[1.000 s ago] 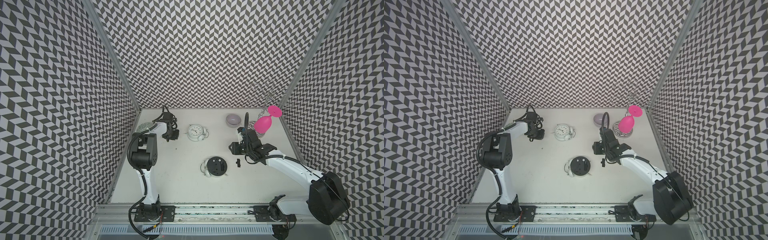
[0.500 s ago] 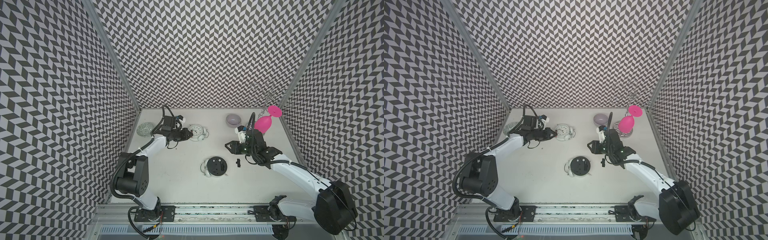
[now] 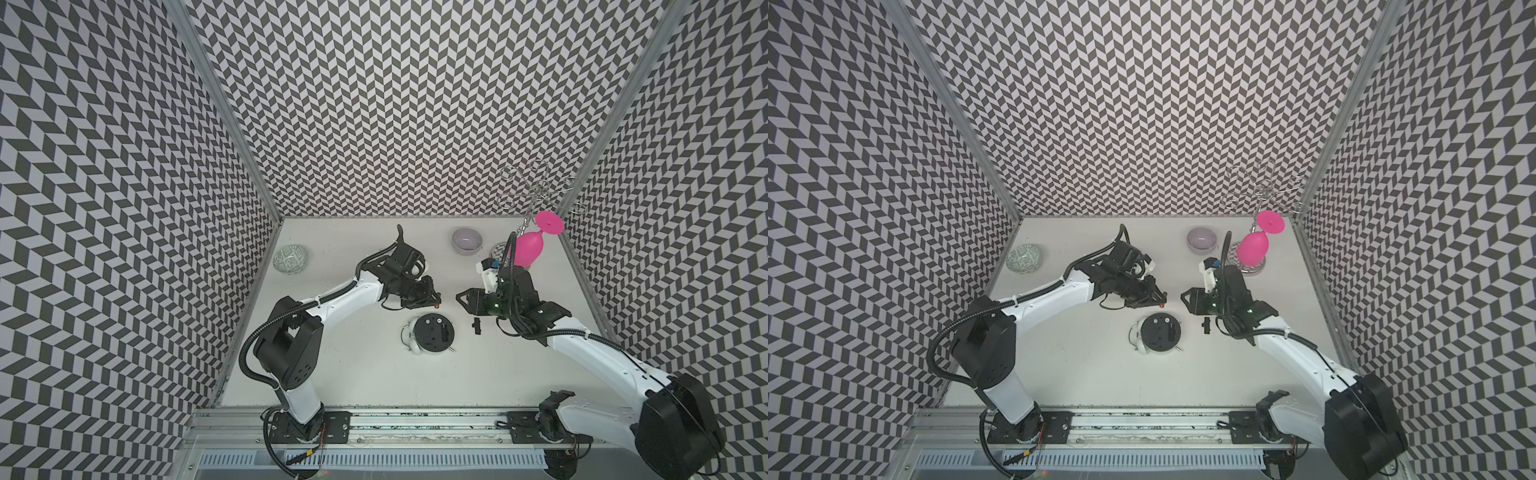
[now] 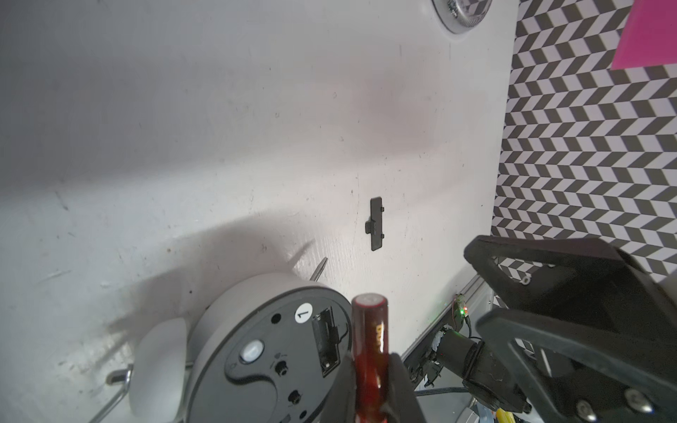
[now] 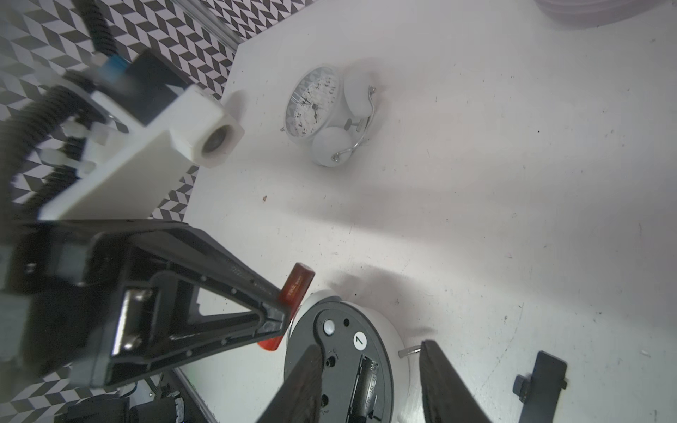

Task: Insert the battery into the alarm
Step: Pick up the battery at the center of the board, then install the battery in the alarm.

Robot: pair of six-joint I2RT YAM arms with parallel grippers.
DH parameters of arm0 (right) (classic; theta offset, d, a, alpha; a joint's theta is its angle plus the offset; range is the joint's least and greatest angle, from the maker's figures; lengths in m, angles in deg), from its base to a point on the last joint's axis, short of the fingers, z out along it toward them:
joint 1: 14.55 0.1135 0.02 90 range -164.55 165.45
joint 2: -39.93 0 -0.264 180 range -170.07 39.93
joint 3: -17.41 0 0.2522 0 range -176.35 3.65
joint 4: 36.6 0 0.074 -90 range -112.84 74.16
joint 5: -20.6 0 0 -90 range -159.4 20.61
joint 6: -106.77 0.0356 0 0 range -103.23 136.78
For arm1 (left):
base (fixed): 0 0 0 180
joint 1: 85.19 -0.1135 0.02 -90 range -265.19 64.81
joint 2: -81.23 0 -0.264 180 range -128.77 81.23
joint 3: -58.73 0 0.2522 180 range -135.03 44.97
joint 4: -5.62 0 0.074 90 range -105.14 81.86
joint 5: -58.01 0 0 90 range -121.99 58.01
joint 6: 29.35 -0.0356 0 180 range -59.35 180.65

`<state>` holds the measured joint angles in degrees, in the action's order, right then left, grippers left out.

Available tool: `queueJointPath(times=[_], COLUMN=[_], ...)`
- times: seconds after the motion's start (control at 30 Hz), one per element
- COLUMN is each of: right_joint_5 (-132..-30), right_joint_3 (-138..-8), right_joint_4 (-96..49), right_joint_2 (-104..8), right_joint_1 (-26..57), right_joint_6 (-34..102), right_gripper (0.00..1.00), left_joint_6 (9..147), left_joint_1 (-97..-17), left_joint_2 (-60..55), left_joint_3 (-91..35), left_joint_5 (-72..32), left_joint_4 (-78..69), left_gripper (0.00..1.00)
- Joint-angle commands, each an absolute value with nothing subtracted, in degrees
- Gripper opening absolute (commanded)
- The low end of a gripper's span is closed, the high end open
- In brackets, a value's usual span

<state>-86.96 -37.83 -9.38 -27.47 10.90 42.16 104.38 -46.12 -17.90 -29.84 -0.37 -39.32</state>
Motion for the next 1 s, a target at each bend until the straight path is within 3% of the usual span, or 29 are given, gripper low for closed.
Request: queueJointPath(times=[0.0, 0.43, 0.97], right_joint_5=[-87.24, -82.56, -81.21], right_joint_3=[-36.62, -34.75, -34.44], right_joint_4=[-10.36, -9.21, -8.82], right_joint_2=[-25.52, -23.27, -21.95], right_joint_1=[10.58, 10.52, 10.5], right_joint_6=[40.52, 37.72, 37.52], right_gripper=[0.44, 0.44, 0.45], left_joint_6=[107.68, 108.29, 109.68], left_joint_1=[-44.15, -39.23, -37.41], left_joint_2=[-18.96, -26.07, -28.49], left_joint_3=[-31.23, -39.52, -38.57], left_joint_5=[-2.72, -0.59, 3.94], left_joint_4=[-46.79, -58.54, -60.61], left_gripper=[0.0, 0.0, 0.01])
